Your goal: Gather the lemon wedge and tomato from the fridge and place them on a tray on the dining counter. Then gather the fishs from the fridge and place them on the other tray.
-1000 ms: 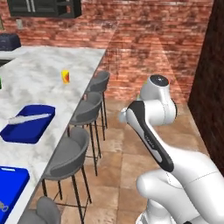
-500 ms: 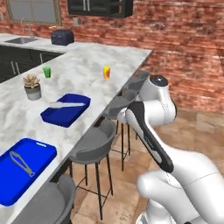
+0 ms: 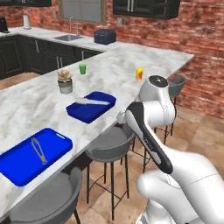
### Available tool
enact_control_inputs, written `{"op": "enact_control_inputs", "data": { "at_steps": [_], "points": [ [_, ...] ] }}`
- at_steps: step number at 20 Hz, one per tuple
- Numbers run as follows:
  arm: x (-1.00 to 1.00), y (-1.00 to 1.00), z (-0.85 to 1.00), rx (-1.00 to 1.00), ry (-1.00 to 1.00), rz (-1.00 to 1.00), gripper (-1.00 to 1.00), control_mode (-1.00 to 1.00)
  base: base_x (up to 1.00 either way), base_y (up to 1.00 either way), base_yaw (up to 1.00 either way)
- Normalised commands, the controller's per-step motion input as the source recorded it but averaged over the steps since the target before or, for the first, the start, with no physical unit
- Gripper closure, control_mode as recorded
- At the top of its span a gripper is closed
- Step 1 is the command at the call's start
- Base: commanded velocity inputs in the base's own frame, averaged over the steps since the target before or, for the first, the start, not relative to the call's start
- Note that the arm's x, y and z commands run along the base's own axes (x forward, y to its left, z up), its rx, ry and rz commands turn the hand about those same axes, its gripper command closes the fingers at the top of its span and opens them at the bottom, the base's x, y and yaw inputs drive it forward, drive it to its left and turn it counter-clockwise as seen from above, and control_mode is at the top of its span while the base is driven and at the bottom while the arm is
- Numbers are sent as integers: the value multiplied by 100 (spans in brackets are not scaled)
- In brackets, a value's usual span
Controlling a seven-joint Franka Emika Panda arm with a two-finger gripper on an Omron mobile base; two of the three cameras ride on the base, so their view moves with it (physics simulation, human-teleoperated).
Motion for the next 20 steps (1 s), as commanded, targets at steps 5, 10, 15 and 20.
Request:
{"op": "enact_control_inputs", "data": {
  "at_steps": [5,10,15,20],
  "points": [
    [0,0,0,0,0,0,100,100,60,-38,41],
    [0,0,0,0,0,0,100,100,37,-38,40],
    [0,0,0,0,0,0,100,100,20,-2,29],
    [0,0,0,0,0,0,100,100,26,13,15]
  ]
}}
